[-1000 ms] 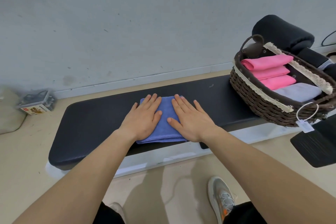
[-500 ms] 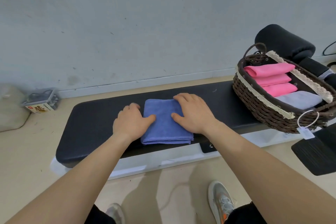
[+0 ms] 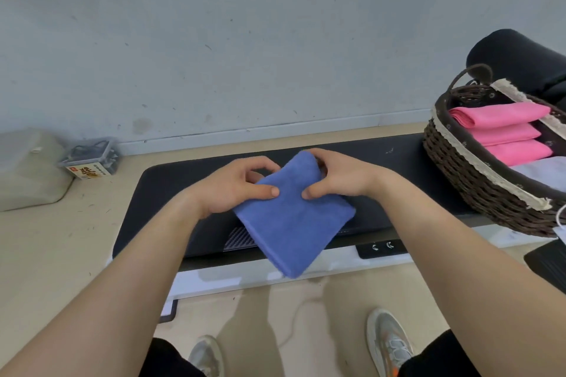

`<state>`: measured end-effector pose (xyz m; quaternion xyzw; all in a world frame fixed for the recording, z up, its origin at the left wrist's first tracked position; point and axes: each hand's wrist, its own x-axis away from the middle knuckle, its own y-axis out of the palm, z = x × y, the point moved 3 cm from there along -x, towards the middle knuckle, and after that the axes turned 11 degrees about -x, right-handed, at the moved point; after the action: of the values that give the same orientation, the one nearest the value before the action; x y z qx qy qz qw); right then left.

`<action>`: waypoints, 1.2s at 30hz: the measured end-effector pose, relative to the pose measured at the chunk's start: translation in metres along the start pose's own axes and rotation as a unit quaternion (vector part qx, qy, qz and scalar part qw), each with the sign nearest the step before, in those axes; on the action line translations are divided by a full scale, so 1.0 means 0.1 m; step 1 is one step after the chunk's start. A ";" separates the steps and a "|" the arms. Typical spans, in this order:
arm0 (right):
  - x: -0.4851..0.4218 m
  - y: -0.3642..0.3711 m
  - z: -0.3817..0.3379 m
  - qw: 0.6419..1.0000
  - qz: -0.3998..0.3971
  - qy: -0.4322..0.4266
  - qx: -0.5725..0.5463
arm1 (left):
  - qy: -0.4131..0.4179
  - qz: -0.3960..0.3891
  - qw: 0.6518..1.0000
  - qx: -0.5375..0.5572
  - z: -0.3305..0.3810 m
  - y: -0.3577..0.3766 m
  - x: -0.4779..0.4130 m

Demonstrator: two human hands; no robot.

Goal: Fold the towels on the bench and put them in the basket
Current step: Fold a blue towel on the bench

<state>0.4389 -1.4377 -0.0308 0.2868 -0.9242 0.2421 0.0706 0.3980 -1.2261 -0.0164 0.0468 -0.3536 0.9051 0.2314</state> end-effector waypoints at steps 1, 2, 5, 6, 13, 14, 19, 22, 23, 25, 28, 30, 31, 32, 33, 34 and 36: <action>0.01 0.02 0.01 0.999 -0.024 0.008 -0.021 | 0.000 -0.003 1.000 0.010 -0.01 -0.03 -0.01; 0.01 0.04 0.02 0.998 -0.048 0.019 -0.037 | -0.001 -0.002 1.000 0.016 -0.02 -0.05 -0.03; 0.01 0.02 0.08 0.997 -0.056 0.041 -0.032 | -0.022 0.033 0.999 0.024 -0.08 -0.06 -0.15; 0.00 -0.01 0.10 0.998 -0.038 0.047 -0.025 | -0.040 0.059 0.997 0.029 -0.13 -0.06 -0.19; 0.03 -0.17 0.36 0.987 0.048 0.116 -0.098 | -0.132 0.048 0.988 -0.070 -0.27 0.05 -0.30; 0.03 -0.18 0.36 0.983 0.053 0.125 -0.123 | -0.133 0.064 0.987 -0.070 -0.25 0.06 -0.31; 0.04 -0.21 0.32 0.974 0.085 0.138 -0.159 | -0.141 0.139 0.980 0.003 -0.18 0.10 -0.28; 0.06 -0.19 0.28 0.974 0.106 0.124 -0.155 | -0.144 0.165 0.975 0.045 -0.16 0.12 -0.25; 0.06 -0.18 0.27 0.974 0.109 0.121 -0.157 | -0.146 0.167 0.974 0.054 -0.15 0.12 -0.24; 0.09 -0.17 0.26 0.975 0.111 0.115 -0.157 | -0.143 0.161 0.975 0.060 -0.13 0.12 -0.21; 0.13 -0.17 0.25 0.980 0.100 0.101 -0.142 | -0.123 0.143 0.981 0.035 -0.11 0.10 -0.16; 0.17 -0.16 0.25 0.982 0.088 0.086 -0.142 | -0.112 0.132 0.985 0.016 -0.08 0.09 -0.10; 0.19 -0.16 0.26 0.983 0.082 0.080 -0.146 | -0.104 0.126 0.986 0.009 -0.06 0.08 -0.07; 0.21 -0.16 0.26 0.983 0.076 0.076 -0.152 | -0.095 0.120 0.988 0.004 -0.05 0.08 -0.03; 0.24 -0.17 0.26 0.982 0.069 0.073 -0.158 | -0.085 0.114 0.990 -0.001 -0.05 0.08 0.00; 0.27 -0.17 0.27 0.982 0.061 0.069 -0.164 | -0.074 0.109 0.991 -0.005 -0.04 0.08 0.04; 0.33 -0.18 0.28 0.983 0.043 0.057 -0.172 | -0.048 0.105 0.993 -0.019 -0.03 0.10 0.11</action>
<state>0.4217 -1.4808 -0.0390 0.2155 -0.9580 0.0987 0.1612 0.3836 -1.2262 -0.0224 0.0483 -0.3839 0.9144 0.1188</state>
